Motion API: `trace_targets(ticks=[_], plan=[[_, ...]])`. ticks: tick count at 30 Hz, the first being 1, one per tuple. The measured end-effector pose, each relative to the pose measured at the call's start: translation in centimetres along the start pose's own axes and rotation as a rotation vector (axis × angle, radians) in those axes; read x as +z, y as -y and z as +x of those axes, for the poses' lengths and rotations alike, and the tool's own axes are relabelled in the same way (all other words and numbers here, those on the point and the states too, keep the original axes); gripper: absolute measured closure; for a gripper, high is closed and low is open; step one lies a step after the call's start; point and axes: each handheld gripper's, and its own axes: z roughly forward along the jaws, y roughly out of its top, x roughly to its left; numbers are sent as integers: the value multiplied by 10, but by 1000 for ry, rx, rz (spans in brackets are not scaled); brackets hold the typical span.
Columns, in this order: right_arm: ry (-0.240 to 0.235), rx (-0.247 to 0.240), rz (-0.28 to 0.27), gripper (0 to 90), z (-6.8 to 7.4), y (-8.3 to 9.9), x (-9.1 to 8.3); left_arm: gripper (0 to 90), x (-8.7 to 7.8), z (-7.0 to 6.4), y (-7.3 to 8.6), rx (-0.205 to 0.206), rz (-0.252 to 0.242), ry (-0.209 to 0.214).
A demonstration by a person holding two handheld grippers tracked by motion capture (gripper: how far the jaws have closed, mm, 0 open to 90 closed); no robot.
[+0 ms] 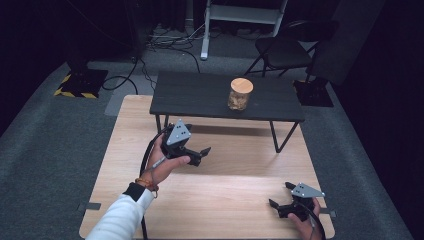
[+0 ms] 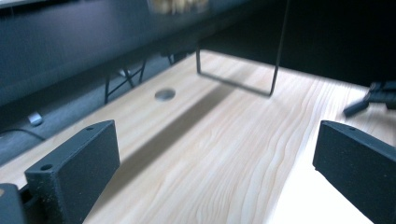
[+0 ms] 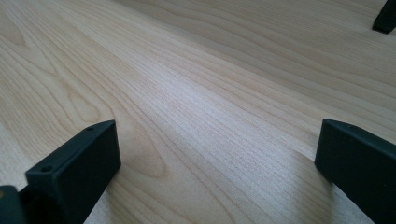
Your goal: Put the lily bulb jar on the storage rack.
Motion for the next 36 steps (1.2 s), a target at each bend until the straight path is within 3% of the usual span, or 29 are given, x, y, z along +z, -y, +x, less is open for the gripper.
trace_targets(ticks=[5,20,28,36], plan=[[0,0,0,0,0,0,0,5,-1,-8,26,-24,30,-22],[0,0,0,0,0,0,0,5,-10,-29,108,-116,81,-18],[0,0,0,0,0,0,0,5,-9,-32,125,-109,161,-1],[0,0,0,0,0,0,0,7,-6,-35,131,-91,197,8]])
